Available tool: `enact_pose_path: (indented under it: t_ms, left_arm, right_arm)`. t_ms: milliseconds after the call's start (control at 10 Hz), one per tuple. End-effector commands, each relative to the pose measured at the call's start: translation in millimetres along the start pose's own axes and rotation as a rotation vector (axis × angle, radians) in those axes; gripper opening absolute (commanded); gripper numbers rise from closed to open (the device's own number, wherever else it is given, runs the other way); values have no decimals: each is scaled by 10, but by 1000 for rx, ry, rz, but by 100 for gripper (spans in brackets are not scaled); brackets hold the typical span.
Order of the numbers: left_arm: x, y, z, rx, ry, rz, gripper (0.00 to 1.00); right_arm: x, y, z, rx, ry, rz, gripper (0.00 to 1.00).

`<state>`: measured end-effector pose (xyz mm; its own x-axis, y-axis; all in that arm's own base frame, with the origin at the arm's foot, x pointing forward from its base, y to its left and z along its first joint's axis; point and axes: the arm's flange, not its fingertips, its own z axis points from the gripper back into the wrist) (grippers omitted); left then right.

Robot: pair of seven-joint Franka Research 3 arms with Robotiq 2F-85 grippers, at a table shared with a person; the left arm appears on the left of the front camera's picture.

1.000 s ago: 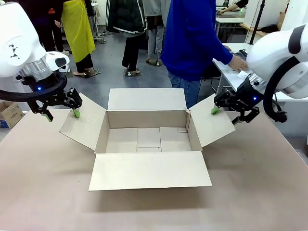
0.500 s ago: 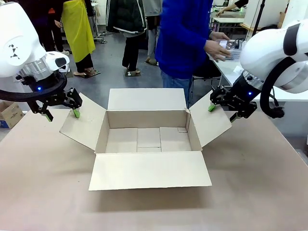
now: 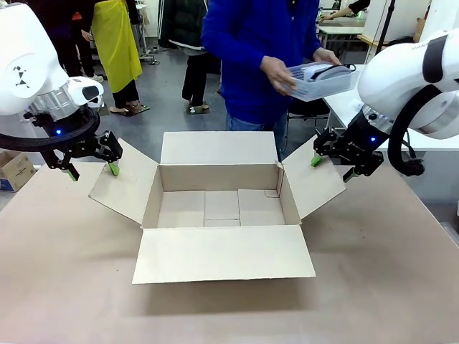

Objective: Pack the gift set into the box.
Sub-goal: Lift both hands away from the flaps of the Package Box.

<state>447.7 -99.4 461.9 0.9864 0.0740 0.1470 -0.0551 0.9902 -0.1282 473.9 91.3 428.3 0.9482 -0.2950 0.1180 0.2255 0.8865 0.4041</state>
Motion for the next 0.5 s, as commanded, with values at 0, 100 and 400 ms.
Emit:
enact_pose_path:
  t_ms: [0,100,400]
  left_arm:
    - [-3,0,14,20,-9,13,100]
    - [-3,0,14,20,-9,13,100]
    - [-3,0,14,20,-9,13,100]
  right_arm:
    - [10,12,49,-11,1,-13,100]
    - [10,12,49,-11,1,-13,100]
    - [10,12,49,-11,1,-13,100]
